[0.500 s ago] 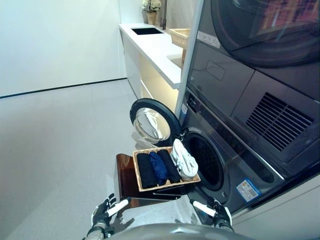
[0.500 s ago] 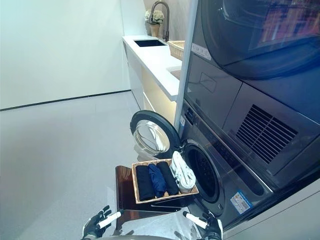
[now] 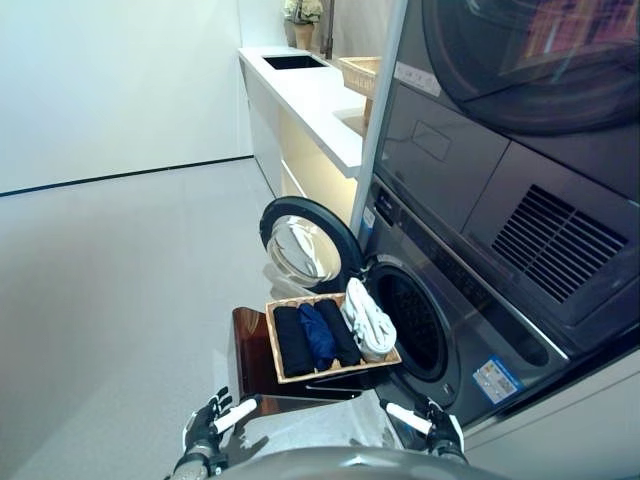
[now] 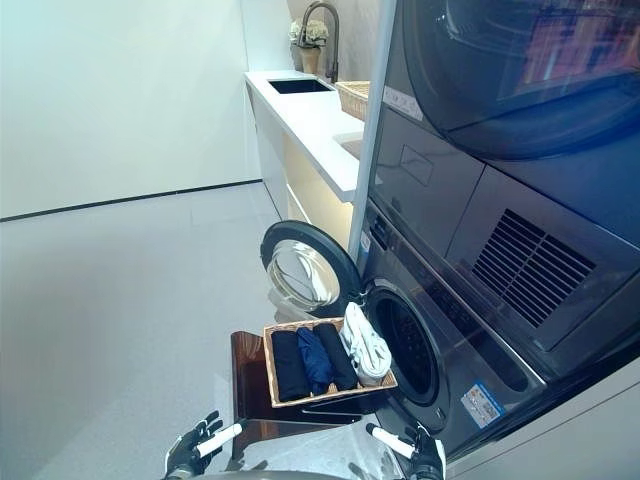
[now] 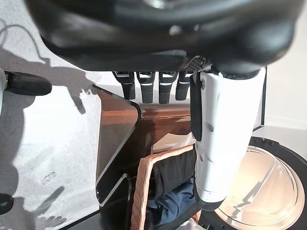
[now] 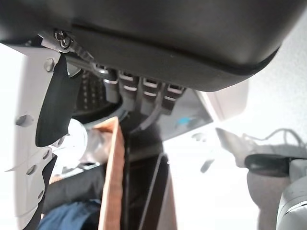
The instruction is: Pick up the clothes and place them into the washing machine
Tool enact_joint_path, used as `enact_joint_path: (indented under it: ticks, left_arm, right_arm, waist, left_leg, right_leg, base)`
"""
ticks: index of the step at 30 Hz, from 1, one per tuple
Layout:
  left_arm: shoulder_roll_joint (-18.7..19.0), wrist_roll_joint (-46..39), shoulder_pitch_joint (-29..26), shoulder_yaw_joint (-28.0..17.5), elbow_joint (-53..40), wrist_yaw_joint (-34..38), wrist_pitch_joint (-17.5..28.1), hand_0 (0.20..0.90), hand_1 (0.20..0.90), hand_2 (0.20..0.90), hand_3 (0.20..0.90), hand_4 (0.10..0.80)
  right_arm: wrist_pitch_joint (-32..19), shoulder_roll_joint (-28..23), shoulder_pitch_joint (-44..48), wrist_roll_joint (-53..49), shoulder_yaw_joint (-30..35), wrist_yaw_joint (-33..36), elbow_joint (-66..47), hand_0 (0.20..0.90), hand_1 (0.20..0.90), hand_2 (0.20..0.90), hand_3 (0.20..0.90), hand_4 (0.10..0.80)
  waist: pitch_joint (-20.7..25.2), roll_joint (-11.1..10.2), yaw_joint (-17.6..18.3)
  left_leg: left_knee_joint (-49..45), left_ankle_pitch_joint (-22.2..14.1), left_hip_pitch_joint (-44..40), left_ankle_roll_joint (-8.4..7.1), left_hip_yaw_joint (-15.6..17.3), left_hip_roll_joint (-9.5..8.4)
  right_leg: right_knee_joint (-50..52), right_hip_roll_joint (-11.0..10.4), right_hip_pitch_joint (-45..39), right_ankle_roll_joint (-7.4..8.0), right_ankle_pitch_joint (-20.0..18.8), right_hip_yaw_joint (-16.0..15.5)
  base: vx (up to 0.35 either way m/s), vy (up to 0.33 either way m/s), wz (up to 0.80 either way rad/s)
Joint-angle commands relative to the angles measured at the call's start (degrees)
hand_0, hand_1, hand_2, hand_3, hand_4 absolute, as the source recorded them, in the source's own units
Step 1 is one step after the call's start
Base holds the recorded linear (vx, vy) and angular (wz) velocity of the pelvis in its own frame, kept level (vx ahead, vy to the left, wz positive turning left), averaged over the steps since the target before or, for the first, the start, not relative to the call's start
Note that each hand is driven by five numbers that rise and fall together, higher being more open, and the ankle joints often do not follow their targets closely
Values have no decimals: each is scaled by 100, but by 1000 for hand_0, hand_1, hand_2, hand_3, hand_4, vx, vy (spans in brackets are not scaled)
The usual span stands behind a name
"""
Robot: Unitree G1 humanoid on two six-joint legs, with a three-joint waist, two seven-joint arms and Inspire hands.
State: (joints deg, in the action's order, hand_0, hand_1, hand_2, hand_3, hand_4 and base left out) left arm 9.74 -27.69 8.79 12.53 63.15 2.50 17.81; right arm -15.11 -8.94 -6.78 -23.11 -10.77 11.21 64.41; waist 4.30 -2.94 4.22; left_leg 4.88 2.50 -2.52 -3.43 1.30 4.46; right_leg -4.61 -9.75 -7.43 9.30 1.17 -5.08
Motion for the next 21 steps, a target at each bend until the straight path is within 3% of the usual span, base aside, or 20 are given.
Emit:
enact_joint_path:
  ticks: [1, 8, 16, 21]
  left_arm:
    - [85, 36, -427, -14, -57, -61, 304, 900, 900, 900, 900, 800]
    - [96, 90, -429, -76, -32, -44, 297, 900, 900, 900, 900, 800]
    - [143, 175, -410, -150, -177, -35, 304, 900, 900, 900, 900, 800]
    - [219, 166, -446, -160, -272, -51, 327, 900, 900, 900, 900, 800]
  right_arm:
    - [-382, -149, 441, -114, 216, 55, -35, 900, 900, 900, 900, 800]
    - [-332, -138, 489, -150, 224, 8, -17, 900, 900, 900, 900, 800]
    - [-297, -126, 493, -197, 276, -11, -53, 900, 900, 900, 900, 800]
    - [-319, -147, 534, -352, 369, -25, -74, 900, 900, 900, 900, 800]
  waist:
    - [-120, 7, 7]
    - [-278, -64, -13]
    - [-325, -151, -75]
    - [-518, -195, -54]
  left_leg:
    - [12, -426, -155, 30, 61, -105]
    - [-36, -508, -283, 229, 24, -249]
    - [-345, -711, -236, 391, 23, -474]
    - [-660, -837, -47, 576, -25, -764]
  right_leg:
    - [352, 164, 765, -78, -539, 222]
    - [815, 49, 854, 3, -392, 296]
    - [1034, -219, 856, 131, -503, 344]
    - [1813, -522, 1292, 102, -1203, 549]
  base:
    - [-4, 51, 4]
    - [20, 74, 0]
    - [27, 103, 0]
    - [-29, 154, 5]
